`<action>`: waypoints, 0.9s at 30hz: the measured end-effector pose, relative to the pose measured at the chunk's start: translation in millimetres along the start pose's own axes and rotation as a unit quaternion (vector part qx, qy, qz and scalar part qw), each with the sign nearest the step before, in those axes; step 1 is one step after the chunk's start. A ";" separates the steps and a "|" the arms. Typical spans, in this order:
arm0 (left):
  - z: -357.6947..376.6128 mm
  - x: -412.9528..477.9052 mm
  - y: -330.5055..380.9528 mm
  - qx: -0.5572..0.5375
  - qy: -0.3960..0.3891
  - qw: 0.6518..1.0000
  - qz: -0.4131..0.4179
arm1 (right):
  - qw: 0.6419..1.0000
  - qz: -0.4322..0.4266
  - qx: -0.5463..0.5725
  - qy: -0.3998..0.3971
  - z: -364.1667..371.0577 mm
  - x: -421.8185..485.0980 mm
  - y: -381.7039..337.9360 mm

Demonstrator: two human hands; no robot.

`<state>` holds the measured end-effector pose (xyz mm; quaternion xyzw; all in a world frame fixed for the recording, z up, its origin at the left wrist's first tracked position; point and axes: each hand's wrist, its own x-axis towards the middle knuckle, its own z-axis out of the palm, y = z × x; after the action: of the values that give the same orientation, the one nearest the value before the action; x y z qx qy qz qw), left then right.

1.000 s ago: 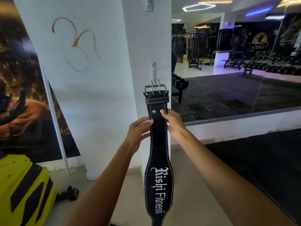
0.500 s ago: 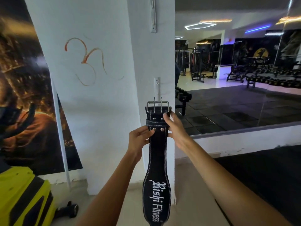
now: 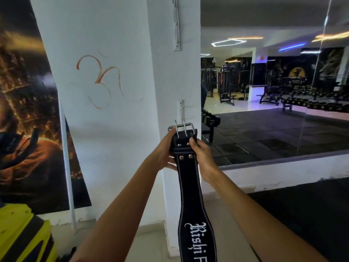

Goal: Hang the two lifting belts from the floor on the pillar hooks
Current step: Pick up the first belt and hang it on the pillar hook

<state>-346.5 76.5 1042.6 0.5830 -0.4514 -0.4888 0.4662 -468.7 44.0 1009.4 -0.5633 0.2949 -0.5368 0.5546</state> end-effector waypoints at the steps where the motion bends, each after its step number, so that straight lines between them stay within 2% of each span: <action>1: -0.4 2.2 3.3 0.000 -0.001 1.000 -0.009 | 1.000 0.000 -0.003 -0.004 0.2 -0.8 0.6; 4: -5.6 3.4 6.2 -0.010 -0.045 0.998 -0.030 | 1.000 -0.008 -0.008 0.016 0.2 -3.2 0.0; 7: -8.1 1.8 4.4 -0.012 -0.084 0.996 -0.003 | 0.998 0.003 0.008 0.059 -1.9 -1.2 -0.4; 8: -5.4 0.6 3.7 -0.010 -0.064 0.998 0.023 | 0.998 0.012 0.012 0.065 -2.6 -1.9 -1.0; 10: 3.4 2.0 1.7 0.011 0.041 0.994 0.105 | 0.997 0.038 0.031 0.063 -3.1 -0.1 0.2; 12: 13.8 7.6 -2.8 0.035 0.163 0.966 0.199 | 0.995 0.073 0.047 0.053 1.3 1.3 -3.0; 14: 23.4 12.3 -9.4 0.048 0.242 0.932 0.265 | 0.992 0.101 0.063 0.049 8.5 5.6 -11.9; 18: 42.8 11.0 -14.3 0.021 0.301 0.896 0.327 | 0.985 0.138 0.059 0.085 11.9 16.9 -30.6; 21: 46.4 13.1 -13.6 0.009 0.341 0.881 0.329 | 0.985 0.168 0.029 0.014 3.8 16.4 -34.5; 23: 43.9 14.8 -13.0 0.010 0.360 0.872 0.330 | 0.985 0.167 -0.029 -0.040 -1.3 14.5 -34.8; 25: 42.0 15.9 -11.3 0.016 0.369 0.866 0.338 | 0.988 0.134 -0.053 -0.049 -5.4 18.2 -30.1; 27: 43.0 16.8 -6.6 0.019 0.373 0.861 0.346 | 0.996 0.034 -0.058 -0.052 -5.7 19.2 -30.4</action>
<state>-386.7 56.6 1029.8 0.5364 -0.4256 -0.0335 0.7280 -477.1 30.9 1042.2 -0.6112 0.3150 -0.4696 0.5538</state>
